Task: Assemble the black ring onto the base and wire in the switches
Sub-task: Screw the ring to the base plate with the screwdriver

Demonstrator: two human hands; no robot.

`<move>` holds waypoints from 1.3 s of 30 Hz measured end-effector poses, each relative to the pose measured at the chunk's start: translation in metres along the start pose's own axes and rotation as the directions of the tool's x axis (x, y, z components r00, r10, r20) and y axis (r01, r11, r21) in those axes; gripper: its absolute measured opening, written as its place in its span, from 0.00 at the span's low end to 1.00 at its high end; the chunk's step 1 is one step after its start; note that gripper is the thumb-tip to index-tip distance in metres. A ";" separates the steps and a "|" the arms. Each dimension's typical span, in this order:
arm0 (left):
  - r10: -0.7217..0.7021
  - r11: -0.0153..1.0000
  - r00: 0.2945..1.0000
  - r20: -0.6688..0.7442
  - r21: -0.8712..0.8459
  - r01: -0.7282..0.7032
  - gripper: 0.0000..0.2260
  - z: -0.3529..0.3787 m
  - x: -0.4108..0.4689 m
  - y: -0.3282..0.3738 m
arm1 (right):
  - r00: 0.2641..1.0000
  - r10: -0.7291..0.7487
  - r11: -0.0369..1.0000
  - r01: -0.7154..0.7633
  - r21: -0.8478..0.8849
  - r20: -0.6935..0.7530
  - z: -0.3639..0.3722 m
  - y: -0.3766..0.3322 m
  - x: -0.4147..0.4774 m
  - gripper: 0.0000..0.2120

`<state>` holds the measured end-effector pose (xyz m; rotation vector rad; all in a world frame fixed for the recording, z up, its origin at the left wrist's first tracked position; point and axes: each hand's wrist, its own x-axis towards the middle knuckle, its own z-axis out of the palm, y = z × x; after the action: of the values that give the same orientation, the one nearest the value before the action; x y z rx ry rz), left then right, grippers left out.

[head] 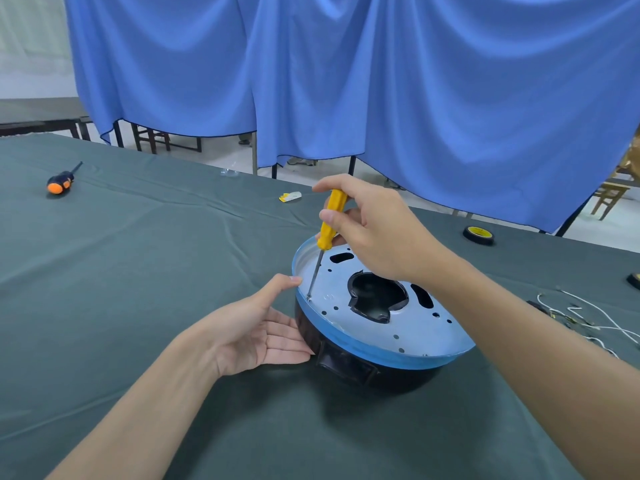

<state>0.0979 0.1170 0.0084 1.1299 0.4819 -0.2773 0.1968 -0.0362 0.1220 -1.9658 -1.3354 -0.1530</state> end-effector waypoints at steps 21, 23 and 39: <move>-0.076 0.897 0.996 -0.046 0.434 0.088 0.44 0.007 -0.018 0.009 | 0.983 0.037 0.953 0.019 -0.303 0.178 -0.012 -0.030 0.008 0.05; -0.035 0.871 0.995 -0.094 0.484 0.076 0.43 0.008 -0.017 0.007 | 0.975 0.040 0.950 0.031 -0.310 0.220 -0.011 -0.030 0.005 0.06; 0.137 0.767 0.982 -0.131 0.641 -0.021 0.37 0.010 -0.021 0.006 | 0.972 0.055 0.962 0.011 -0.274 0.230 -0.012 -0.025 -0.005 0.09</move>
<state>0.0843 0.1093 0.0269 1.8567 0.5032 -0.2789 0.1772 -0.0428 0.1403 -2.2885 -1.5089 -0.0987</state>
